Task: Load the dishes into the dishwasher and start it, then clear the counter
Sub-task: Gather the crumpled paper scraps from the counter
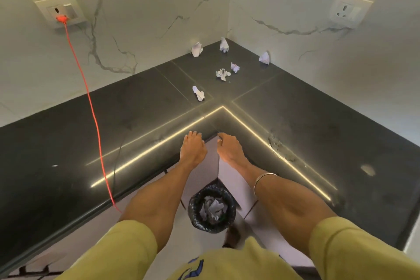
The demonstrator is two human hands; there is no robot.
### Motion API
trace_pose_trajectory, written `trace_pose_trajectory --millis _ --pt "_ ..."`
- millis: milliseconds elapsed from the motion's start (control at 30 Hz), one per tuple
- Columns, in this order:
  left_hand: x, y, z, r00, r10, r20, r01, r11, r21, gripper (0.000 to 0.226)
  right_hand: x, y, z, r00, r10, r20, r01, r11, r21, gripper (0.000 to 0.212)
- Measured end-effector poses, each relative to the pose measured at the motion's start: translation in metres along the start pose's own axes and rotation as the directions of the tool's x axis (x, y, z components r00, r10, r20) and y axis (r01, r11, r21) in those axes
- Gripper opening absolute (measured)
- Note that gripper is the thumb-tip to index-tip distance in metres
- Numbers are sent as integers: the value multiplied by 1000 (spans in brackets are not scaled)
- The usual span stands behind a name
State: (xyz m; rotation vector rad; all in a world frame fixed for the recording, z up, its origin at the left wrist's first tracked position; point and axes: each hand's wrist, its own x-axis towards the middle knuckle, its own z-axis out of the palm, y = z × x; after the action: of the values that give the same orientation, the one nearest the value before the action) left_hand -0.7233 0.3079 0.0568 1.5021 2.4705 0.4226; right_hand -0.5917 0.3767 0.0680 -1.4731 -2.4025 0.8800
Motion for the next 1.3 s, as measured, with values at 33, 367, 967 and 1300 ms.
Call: trace_pose_trajectory --millis 33,367,967,1300 --pt "12 4 -4 999 -42 -27 42 999 -1 28 14 0 -4 1000 -13 -14 13 1000 7 40" --pt "104 14 -23 955 -296 4 296 954 -46 28 112 -1 -32 996 -83 13 83 996 -29 49" --pt "249 -33 -23 998 24 65 -16 993 -121 64 233 -11 -29 979 187 -84 -182 981 71 59" --pt "308 -45 -7 994 0 107 21 980 -200 36 293 -17 -34 980 183 -75 -181 983 24 59"
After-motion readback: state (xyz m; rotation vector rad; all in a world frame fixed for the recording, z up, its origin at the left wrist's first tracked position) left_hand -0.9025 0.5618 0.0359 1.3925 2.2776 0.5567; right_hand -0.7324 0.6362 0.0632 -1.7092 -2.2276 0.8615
